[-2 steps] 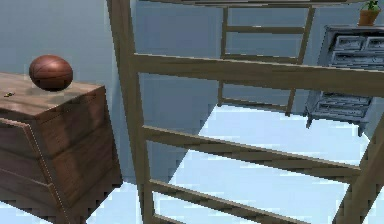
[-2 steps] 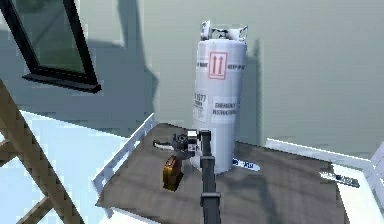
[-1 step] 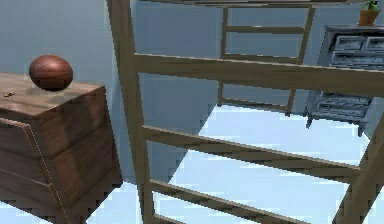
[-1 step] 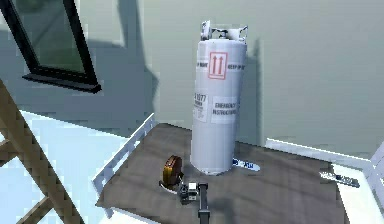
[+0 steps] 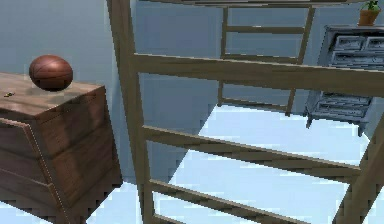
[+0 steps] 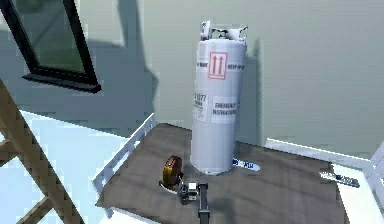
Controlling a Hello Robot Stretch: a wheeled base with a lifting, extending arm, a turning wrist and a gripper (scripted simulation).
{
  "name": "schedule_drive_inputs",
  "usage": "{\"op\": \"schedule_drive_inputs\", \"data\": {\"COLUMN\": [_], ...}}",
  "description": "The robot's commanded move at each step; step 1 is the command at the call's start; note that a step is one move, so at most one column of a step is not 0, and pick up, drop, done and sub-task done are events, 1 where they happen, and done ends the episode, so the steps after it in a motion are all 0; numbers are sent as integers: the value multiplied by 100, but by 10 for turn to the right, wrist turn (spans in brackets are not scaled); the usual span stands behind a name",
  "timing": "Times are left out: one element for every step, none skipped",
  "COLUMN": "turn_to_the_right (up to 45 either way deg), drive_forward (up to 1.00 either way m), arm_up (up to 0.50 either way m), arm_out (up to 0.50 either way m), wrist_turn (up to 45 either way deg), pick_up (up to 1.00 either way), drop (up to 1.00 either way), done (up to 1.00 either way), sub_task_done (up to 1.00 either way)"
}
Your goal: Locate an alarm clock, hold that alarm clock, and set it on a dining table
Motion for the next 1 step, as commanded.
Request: {"op": "schedule_drive_inputs", "data": {"turn_to_the_right": [0], "drive_forward": [0], "arm_up": [10], "arm_out": [0], "wrist_turn": [0], "pick_up": [0], "drop": [0], "done": [0], "sub_task_done": [0]}}
